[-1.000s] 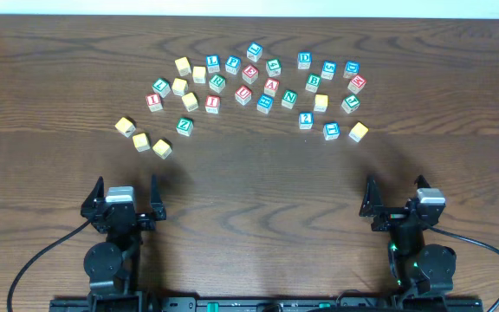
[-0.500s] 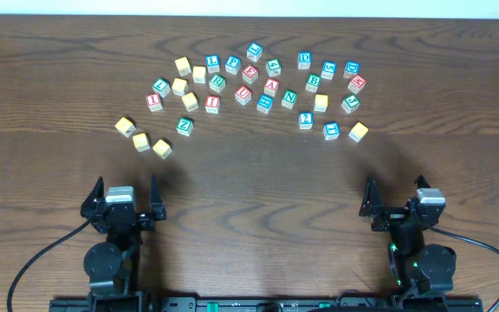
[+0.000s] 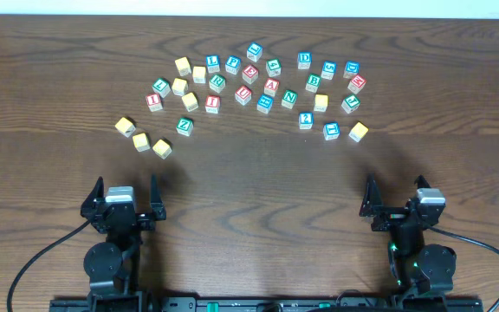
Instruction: Spell out AI2
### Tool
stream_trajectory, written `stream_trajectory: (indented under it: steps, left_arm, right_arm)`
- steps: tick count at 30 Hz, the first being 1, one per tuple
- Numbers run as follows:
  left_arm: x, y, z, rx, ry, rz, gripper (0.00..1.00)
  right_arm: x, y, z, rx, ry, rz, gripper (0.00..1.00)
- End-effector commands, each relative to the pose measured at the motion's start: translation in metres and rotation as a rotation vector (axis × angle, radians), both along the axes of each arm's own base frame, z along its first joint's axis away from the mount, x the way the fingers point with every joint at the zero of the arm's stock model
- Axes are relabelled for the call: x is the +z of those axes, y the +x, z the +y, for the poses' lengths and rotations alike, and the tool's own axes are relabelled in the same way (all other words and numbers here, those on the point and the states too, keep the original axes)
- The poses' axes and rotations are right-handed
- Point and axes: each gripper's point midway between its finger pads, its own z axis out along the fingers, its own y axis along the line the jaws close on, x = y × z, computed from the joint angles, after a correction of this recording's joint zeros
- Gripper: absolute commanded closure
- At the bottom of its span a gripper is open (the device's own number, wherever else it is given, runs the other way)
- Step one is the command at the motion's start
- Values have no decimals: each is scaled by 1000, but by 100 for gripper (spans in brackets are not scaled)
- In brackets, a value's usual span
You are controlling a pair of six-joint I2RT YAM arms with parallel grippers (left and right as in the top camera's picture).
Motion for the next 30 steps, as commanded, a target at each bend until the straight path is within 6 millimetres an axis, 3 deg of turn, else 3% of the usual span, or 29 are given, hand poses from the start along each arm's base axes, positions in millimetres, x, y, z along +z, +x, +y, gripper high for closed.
stream_trajectory:
  steps: [1, 5, 16, 21, 25, 30]
  left_arm:
    - [-14, -1, 0, -1, 3, 47, 2]
    - [-7, -2, 0, -1, 4, 35, 2]
    - [37, 6, -2, -12, -11, 64, 2]
    - [70, 24, -7, -46, -19, 102, 2]
    - [100, 50, -15, -105, -35, 158, 2]
    - [124, 75, -26, -174, -65, 263, 2]
  right_arm:
    - [0, 0, -2, -9, -14, -4, 1]
    - [0, 0, -2, -9, -14, -4, 1]
    - [0, 0, -2, -9, -14, -4, 1]
    - [0, 0, -2, -8, -14, -4, 1]
    - [0, 0, -2, -8, -14, -4, 1]
    - [0, 0, -2, -9, -14, -4, 1]
